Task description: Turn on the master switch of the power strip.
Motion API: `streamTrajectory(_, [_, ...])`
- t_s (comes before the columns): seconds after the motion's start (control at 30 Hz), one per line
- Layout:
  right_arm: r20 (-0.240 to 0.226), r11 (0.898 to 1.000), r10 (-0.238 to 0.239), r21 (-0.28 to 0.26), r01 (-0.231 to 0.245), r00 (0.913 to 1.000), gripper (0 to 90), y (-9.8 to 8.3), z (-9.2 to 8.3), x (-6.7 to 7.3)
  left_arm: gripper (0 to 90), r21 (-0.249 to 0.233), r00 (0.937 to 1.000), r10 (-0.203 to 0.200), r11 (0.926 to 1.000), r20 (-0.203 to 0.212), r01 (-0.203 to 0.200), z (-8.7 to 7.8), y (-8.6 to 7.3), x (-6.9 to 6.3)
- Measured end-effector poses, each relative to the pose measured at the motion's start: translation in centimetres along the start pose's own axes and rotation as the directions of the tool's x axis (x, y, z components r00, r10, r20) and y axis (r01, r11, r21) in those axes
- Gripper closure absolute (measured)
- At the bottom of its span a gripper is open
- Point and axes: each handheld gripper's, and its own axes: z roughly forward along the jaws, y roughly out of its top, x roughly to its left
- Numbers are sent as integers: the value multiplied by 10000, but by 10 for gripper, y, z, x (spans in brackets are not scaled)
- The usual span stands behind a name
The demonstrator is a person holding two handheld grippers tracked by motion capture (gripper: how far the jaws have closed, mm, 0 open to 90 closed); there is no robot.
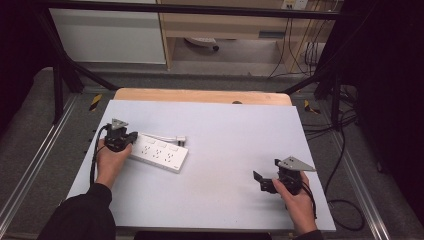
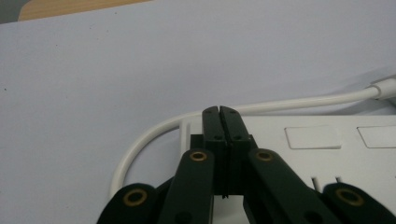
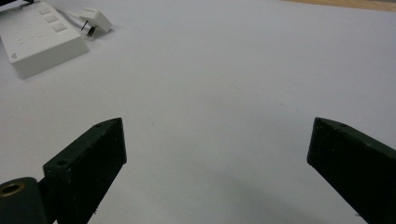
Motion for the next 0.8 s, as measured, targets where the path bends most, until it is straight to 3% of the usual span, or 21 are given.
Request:
streamTrajectory(0.63, [-37, 10000, -52, 22, 53, 10000, 54, 0, 0, 0, 900, -17, 9999, -48, 10000, 144, 48, 0, -1, 1])
streamTrajectory(0.73, [-42, 10000, -42, 65, 42, 10000, 54, 0, 0, 0, 900, -70, 10000, 3, 10000, 10, -3, 1, -2, 0])
streamTrajectory(0.8, [-47, 10000, -52, 72, 53, 10000, 53, 0, 0, 0, 900, -111, 9998, -165, 9998, 80, 166, 1, -3, 1])
